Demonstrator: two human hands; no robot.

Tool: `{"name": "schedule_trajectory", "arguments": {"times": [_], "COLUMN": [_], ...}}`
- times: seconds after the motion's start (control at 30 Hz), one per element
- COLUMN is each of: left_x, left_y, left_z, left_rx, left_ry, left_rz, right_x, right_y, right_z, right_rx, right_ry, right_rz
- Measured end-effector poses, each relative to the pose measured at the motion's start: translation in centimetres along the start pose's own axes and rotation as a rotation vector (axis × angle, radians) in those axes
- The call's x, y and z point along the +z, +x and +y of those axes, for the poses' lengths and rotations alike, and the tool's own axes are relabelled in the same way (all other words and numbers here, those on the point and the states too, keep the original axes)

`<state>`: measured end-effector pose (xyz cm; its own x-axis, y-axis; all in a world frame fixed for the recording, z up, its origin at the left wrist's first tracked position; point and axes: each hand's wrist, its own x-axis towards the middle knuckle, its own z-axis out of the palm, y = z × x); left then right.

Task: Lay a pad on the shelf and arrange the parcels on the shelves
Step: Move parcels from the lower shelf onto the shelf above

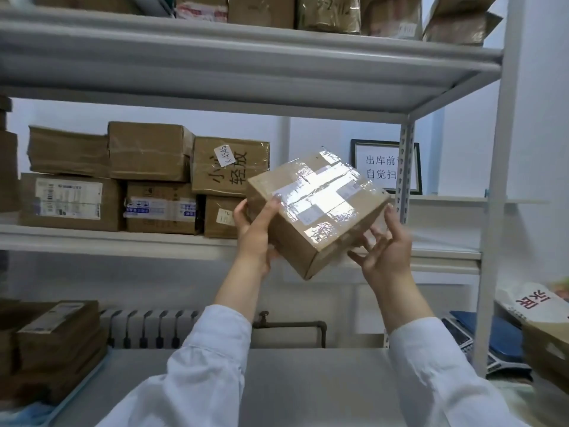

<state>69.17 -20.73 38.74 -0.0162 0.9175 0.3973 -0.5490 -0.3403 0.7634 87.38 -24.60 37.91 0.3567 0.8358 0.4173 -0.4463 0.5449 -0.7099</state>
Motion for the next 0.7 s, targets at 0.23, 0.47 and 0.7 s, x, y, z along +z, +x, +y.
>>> {"name": "schedule_trajectory", "arguments": {"times": [0.23,0.47,0.7], "left_x": [5.1,6.4,4.6], "left_y": [1.7,3.0,4.7], "left_z": [-1.8,-3.2,-3.6], "left_rx": [0.014,-0.013,0.152], "left_ry": [-0.17,-0.122,0.355], "left_rz": [0.225,0.3,0.274], "right_x": [-0.4,-0.4,-0.1], "right_y": [1.1,3.5,6.7], "right_z": [1.8,2.8,3.8], "right_rx": [-0.15,-0.267,-0.316], "right_ry": [-0.188,-0.361,-0.539], "right_rz": [-0.36,-0.405,-0.241]}}
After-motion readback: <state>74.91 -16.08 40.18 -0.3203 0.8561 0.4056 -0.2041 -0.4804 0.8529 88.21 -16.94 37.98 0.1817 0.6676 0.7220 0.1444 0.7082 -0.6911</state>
